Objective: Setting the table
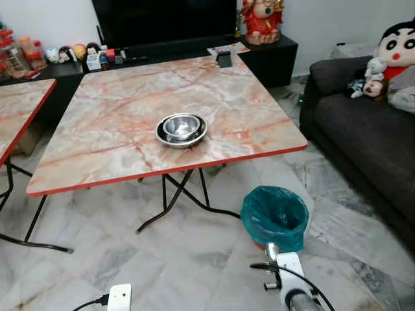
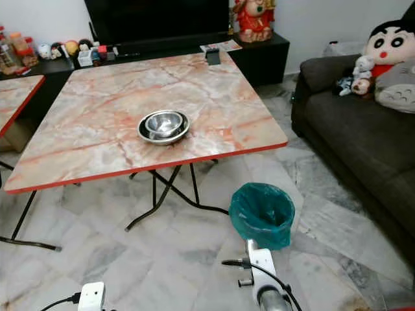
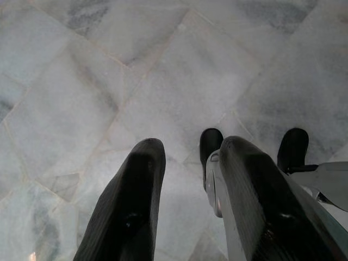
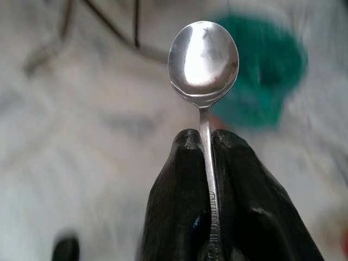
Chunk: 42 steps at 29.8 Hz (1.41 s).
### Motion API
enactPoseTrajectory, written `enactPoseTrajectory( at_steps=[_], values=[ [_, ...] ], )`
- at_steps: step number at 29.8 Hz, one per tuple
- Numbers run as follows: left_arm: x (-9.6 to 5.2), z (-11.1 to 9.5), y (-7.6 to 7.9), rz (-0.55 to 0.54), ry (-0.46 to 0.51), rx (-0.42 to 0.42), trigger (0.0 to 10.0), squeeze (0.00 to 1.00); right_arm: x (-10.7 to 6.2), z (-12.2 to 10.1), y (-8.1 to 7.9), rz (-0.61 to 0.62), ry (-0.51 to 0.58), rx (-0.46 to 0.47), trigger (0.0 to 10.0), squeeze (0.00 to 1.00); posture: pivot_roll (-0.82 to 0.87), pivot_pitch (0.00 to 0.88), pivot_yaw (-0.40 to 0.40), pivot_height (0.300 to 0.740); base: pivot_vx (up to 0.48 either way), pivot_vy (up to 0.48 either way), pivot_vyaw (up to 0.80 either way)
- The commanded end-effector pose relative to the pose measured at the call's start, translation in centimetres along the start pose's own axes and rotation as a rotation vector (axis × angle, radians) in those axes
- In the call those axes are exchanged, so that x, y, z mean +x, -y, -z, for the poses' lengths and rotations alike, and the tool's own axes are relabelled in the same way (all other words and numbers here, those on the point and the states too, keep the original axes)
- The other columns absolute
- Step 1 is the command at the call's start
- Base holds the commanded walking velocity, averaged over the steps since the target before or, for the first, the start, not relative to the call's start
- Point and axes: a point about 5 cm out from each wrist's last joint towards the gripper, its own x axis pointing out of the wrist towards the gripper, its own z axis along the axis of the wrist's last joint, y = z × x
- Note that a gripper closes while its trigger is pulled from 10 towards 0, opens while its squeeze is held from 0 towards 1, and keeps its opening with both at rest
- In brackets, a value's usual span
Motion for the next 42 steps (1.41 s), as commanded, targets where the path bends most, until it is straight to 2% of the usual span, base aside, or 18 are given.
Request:
enactPoseTrajectory(
  at_steps=[1, 3, 7, 10, 12, 16, 18, 19, 21, 25, 28, 33, 36, 42],
  values=[
    [0.0, 0.0, -0.5, -0.016, -0.001, 0.002, 10.0, 0.00, 0.3, -1.5, 0.1, -0.001, 0.084, 0.000, 10.0, 0.00, -0.03, 0.021, 0.071, 0.740, 0.000, 0.000, 0.00],
    [0.0, 0.0, -0.5, -0.016, 0.000, 0.003, 10.0, 0.00, 0.2, -2.9, 0.1, -0.019, 0.198, -0.061, 10.0, 0.00, -0.04, 0.026, 0.072, 0.740, 0.000, 0.000, 0.00],
    [0.0, 0.0, -0.6, -0.018, 0.000, 0.005, 10.0, 0.00, -0.2, -4.3, 0.1, -0.048, 0.332, -0.130, 10.0, 0.00, -0.04, 0.033, 0.073, 0.740, 0.000, 0.000, 0.00],
    [-0.1, 0.1, -0.6, -0.020, -0.001, 0.007, 10.0, 0.00, -0.7, -6.4, 0.7, -0.031, 0.474, -0.132, 10.0, 0.00, -0.05, 0.038, 0.075, 0.740, 0.000, 0.000, 0.00],
    [-0.1, 0.2, -0.6, -0.017, -0.004, 0.011, 10.0, 0.00, -1.2, -8.9, 0.7, -0.027, 0.601, -0.131, 10.0, 0.00, -0.06, 0.042, 0.078, 0.740, 0.000, 0.000, 0.00],
    [-0.1, 0.2, -0.4, -0.016, -0.003, 0.013, 10.0, 0.00, -1.5, -10.4, 0.5, -0.027, 0.668, -0.114, 10.0, 0.00, -0.06, 0.043, 0.079, 0.740, 0.000, 0.000, 0.00],
    [0.0, -0.1, -0.3, -0.015, 0.007, 0.014, 10.0, 0.00, -1.6, -12.7, -0.1, -0.028, 0.741, -0.099, 10.0, 0.00, -0.06, 0.040, 0.079, 0.740, 0.000, 0.000, 0.00],
    [0.0, -0.1, -0.3, -0.015, 0.007, 0.014, 10.0, 0.00, -1.6, -12.7, -0.1, -0.028, 0.741, -0.099, 10.0, 0.00, -0.06, 0.040, 0.079, 0.740, 0.000, 0.000, 0.00],
    [0.0, -0.5, -0.4, -0.029, 0.027, 0.013, 10.0, 0.00, -1.2, -14.6, -0.8, -0.043, 0.776, -0.064, 10.0, 0.00, -0.07, 0.037, 0.079, 0.740, 0.000, 0.000, 0.00],
    [0.1, -0.8, -0.4, -0.038, 0.034, 0.012, 10.0, 0.00, -0.9, -14.6, -1.1, -0.043, 0.755, -0.071, 10.0, 0.00, -0.05, 0.034, 0.072, 0.740, 0.196, 0.000, 0.00],
    [0.1, -0.9, -0.5, -0.042, 0.038, 0.005, 10.0, 0.00, -0.9, -14.7, -1.1, -0.041, 0.741, -0.026, 10.0, 0.00, -0.04, 0.033, 0.066, 0.740, 0.285, 0.000, 0.00],
    [0.0, -0.5, -0.8, -0.052, 0.032, -0.005, 10.0, 0.00, -0.7, -15.1, -1.3, -0.054, 0.733, -0.019, 10.0, 0.00, -0.04, 0.032, 0.064, 0.740, 0.288, 0.000, 0.00],
    [-0.1, -0.2, -0.8, -0.053, 0.023, -0.004, 10.0, 0.00, -0.8, -15.6, -1.2, -0.050, 0.747, 0.006, 10.0, 0.00, -0.04, 0.033, 0.065, 0.740, 0.290, 0.000, 0.00],
    [0.0, -0.3, -0.7, -0.049, 0.025, -0.006, 10.0, 0.00, -0.8, -15.9, -1.1, -0.045, 0.754, 0.001, 10.0, 0.00, -0.04, 0.035, 0.065, 0.740, 0.292, 0.000, 0.00]
  ],
)
